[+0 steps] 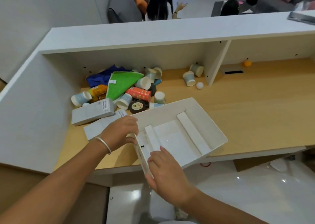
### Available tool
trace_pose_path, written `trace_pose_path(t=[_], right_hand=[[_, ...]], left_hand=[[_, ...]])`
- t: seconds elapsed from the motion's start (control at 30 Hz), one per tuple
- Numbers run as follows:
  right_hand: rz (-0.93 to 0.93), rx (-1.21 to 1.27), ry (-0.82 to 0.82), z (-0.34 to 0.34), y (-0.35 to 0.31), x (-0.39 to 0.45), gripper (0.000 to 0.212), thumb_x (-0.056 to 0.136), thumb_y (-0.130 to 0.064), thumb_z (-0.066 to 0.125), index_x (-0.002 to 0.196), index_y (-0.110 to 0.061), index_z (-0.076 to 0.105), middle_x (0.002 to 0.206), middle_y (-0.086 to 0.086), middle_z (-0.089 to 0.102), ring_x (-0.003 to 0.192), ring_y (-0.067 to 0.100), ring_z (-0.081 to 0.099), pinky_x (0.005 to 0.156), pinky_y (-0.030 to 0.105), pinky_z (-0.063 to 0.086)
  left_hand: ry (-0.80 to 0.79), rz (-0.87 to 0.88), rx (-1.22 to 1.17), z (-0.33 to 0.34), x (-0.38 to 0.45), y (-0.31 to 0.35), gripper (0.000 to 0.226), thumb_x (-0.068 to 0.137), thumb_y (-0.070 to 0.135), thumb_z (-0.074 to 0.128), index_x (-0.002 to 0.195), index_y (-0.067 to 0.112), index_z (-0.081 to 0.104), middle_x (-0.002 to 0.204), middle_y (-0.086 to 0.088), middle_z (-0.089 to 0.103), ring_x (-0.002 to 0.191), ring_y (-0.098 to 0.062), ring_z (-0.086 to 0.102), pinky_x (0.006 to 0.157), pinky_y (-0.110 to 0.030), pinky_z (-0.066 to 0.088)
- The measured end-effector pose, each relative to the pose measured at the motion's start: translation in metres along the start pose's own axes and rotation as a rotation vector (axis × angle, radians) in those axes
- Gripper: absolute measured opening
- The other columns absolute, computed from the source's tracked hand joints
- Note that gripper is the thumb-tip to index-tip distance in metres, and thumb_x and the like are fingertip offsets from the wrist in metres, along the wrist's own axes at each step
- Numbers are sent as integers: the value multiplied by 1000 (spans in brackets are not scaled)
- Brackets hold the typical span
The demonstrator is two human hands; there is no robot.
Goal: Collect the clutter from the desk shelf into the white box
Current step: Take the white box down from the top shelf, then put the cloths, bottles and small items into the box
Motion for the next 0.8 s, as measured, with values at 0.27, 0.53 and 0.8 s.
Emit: trace_pose_path(t=[0.27, 0.53, 0.8], right_hand=[[-8, 337, -176, 3, 24, 34, 55, 86, -62, 49, 127, -26, 51, 132, -5, 51, 122, 15, 41, 114, 37, 21], [73, 275, -89, -24, 93, 102, 65, 86, -63, 49, 143, -32, 35, 149, -6, 38, 138, 16, 29, 117, 40, 18], [-39, 213, -117, -6, 70, 209, 72, 82, -59, 59, 143, -26, 37, 143, -1, 42, 132, 20, 35, 110, 41, 29]], left_hand=[[24, -342, 111, 0, -3, -24, 26, 66, 14, 84, 89, 17, 73, 113, -7, 66, 122, -28, 53, 100, -40, 43], [191, -797, 276, -17, -66, -53, 62, 81, 40, 68, 136, 23, 46, 135, -5, 52, 121, -27, 49, 98, -41, 42], [16, -947, 249, -10, -89, -127, 76, 86, 51, 56, 148, 25, 19, 154, -4, 28, 140, -23, 26, 114, -42, 25]])
Point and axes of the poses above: each hand's wrist, its own x-axis towards the middle knuckle, its own z-axis out of the palm, y = z × x, the point moved 4 cm from there along x, towards the middle knuckle
